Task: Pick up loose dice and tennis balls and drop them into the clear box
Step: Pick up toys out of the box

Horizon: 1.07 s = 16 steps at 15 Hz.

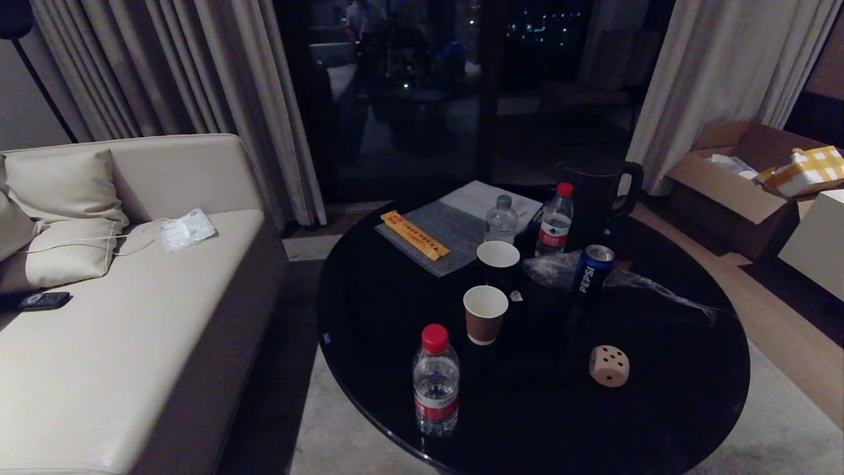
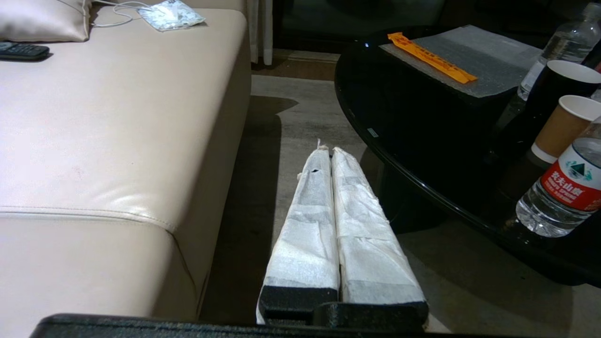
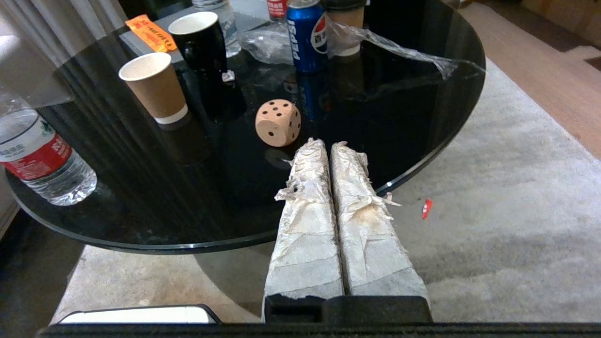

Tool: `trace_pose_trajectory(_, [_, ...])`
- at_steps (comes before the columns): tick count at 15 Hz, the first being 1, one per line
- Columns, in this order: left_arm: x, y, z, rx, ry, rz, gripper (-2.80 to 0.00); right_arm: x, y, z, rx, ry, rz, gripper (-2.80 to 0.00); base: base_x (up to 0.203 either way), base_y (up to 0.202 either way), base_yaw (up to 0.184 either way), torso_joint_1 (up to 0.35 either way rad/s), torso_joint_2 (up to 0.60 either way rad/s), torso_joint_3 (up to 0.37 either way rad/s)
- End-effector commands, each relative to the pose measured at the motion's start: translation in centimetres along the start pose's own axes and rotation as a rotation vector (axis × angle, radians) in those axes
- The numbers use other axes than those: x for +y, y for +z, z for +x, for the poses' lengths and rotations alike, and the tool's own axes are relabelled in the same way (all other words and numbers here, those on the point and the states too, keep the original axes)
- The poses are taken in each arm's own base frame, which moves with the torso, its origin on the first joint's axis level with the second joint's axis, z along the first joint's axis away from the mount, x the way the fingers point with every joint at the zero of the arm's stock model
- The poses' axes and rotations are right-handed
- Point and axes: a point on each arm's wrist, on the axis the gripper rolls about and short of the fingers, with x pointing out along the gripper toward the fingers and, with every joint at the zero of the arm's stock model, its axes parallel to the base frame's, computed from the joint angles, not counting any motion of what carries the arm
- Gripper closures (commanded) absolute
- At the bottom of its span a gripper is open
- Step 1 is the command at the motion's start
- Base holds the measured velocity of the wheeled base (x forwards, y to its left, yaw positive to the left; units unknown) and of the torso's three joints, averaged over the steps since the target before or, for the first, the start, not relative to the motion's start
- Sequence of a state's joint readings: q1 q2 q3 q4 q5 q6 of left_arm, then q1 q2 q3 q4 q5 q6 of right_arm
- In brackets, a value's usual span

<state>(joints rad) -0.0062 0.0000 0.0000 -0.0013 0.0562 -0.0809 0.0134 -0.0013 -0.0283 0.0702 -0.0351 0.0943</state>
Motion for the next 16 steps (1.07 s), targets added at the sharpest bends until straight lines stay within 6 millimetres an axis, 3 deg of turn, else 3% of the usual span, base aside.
trace_pose_trajectory(1, [0.0,-0.04,0.02,0.003,0.001,-0.002,0.0,0.0,0.02,0.0,0.001,0.0,0.0,0.0,0.0,0.0,0.0,0.0,0.0,0.0])
trace_pose_trajectory(12, [0.01,-0.04,0.02,0.003,0.002,-0.005,0.0,0.0,0.01,0.01,0.001,0.0,0.0,0.0,0.0,0.0,0.0,0.0,0.0,0.0])
trace_pose_trajectory(16, [0.0,-0.02,0.02,0.001,0.001,-0.005,0.0,0.0,0.01,0.01,0.001,0.0,0.001,0.0,0.104,0.0,-0.001,0.003,0.0,0.002])
